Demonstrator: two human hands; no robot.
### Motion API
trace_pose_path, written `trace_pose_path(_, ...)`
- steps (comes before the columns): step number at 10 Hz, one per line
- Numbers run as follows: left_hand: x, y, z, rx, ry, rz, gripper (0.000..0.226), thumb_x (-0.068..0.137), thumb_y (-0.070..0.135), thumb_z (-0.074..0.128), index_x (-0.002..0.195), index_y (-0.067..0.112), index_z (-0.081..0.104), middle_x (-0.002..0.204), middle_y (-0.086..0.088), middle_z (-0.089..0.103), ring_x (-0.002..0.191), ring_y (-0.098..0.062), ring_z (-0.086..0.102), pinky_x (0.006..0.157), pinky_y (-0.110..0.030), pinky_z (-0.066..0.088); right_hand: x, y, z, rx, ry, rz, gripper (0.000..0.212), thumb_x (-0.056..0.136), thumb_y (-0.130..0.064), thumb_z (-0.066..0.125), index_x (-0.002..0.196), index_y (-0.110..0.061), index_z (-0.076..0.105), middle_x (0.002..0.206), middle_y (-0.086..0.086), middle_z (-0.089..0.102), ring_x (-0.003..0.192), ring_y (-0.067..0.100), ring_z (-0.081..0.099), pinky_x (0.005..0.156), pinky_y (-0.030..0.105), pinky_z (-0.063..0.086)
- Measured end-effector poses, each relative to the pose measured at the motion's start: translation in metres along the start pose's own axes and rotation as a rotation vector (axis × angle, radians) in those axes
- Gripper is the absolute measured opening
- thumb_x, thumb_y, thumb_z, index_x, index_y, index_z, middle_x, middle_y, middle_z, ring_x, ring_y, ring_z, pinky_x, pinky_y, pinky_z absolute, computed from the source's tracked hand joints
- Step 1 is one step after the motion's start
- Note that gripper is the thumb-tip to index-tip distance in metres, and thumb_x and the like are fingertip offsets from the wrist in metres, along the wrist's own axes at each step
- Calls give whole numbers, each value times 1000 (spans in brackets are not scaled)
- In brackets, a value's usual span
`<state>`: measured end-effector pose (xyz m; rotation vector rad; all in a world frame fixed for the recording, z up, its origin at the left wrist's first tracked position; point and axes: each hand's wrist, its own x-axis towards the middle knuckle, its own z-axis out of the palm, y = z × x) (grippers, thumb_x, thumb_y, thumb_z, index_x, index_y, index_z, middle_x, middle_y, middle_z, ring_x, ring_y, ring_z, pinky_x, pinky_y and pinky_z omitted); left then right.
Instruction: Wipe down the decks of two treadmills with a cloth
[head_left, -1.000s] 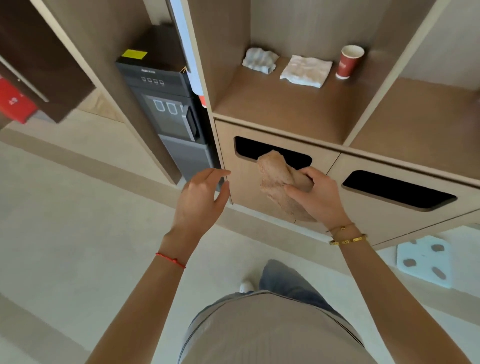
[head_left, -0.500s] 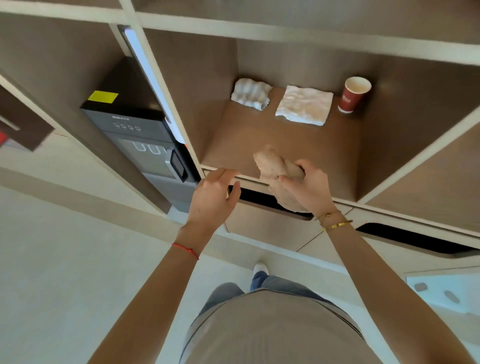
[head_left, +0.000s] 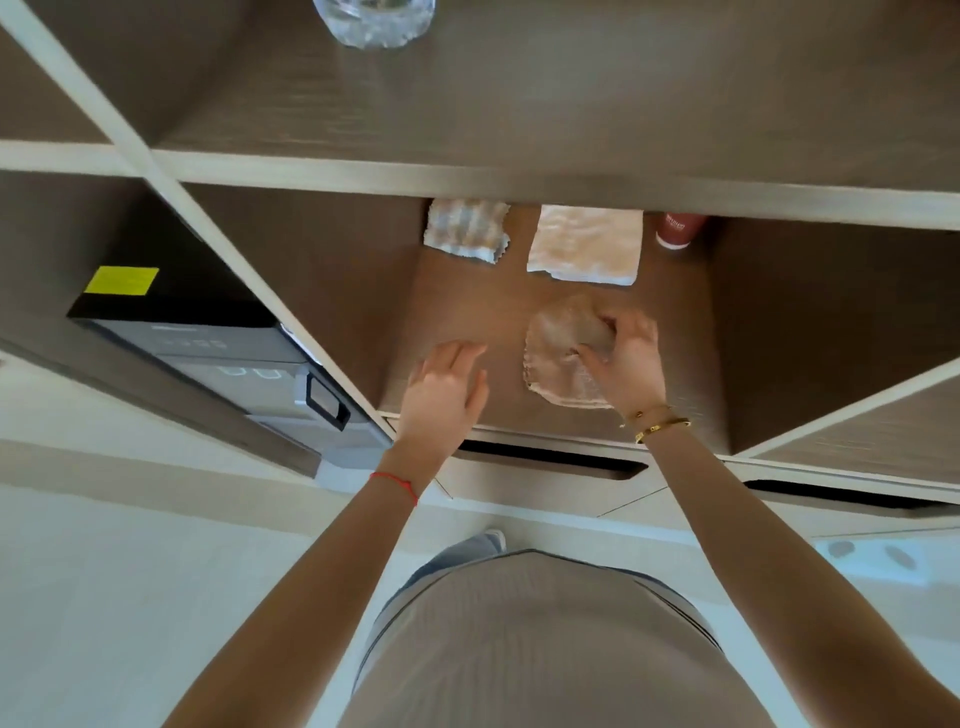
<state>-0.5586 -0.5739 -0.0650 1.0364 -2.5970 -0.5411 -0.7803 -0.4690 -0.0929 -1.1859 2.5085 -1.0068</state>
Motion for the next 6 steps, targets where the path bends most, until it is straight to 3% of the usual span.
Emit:
trace_pose_path(2, 20, -11, 14, 47, -71, 67, 36, 97, 20, 52, 132, 14, 59, 130, -5, 59, 119, -24, 55, 102, -42, 43, -6, 15, 8, -152, 30, 82, 50, 85, -20, 74, 126, -1, 54, 123, 19, 52, 111, 37, 44, 94, 38, 39)
trace_pose_path(4, 22, -21, 34, 65, -170, 48, 35, 97, 20, 51, 131, 14, 59, 132, -5, 57, 124, -25, 51, 106, -47, 41, -11, 17, 11, -234, 48, 109, 54, 89, -30, 70, 134, -8, 53, 124, 17, 54, 110, 36, 47, 92, 46, 43)
trace_pose_path(6, 24, -21, 32, 35, -130, 55, 34, 97, 20, 51, 129, 14, 61, 129, -5, 59, 121, -24, 52, 103, -44, 45, -19, 13, 5, -168, 109, 76, 54, 90, -35, 70, 135, -9, 54, 129, 13, 55, 112, 32, 48, 95, 45, 44)
